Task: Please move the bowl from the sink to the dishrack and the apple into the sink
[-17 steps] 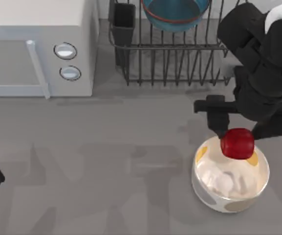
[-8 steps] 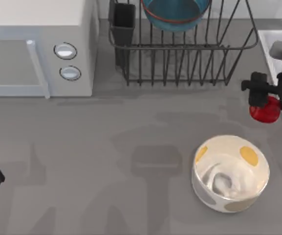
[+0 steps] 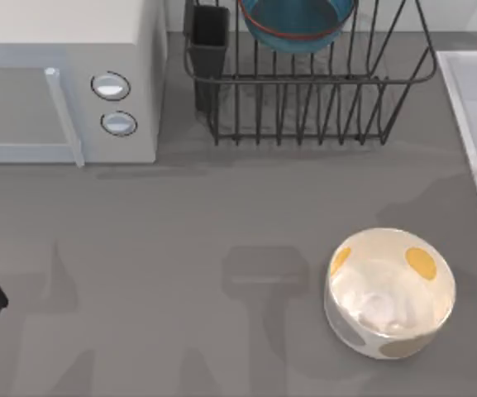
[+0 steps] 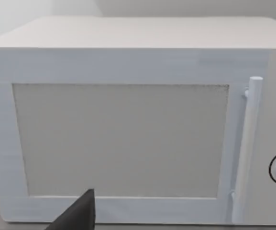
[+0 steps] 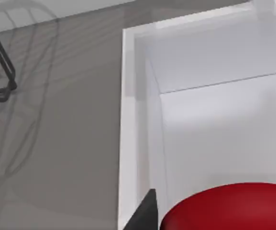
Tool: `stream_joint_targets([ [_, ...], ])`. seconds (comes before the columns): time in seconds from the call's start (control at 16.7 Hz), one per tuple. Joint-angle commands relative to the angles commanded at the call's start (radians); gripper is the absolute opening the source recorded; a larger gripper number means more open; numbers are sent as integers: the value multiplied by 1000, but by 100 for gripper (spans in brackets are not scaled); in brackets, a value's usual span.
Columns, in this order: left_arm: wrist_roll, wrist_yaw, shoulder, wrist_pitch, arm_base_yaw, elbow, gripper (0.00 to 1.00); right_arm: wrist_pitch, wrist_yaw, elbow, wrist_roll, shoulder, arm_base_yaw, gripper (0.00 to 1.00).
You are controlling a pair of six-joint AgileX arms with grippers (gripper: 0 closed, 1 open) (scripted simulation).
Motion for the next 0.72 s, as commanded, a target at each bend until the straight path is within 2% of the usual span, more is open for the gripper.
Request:
stream_joint_targets([
  [0.42,0,0,0,0,0,0,100,384,-168,-106,-94,-130,-245,0],
  [0.72,0,0,0,0,0,0,100,456,-201,-110,-107,-159,-284,0],
])
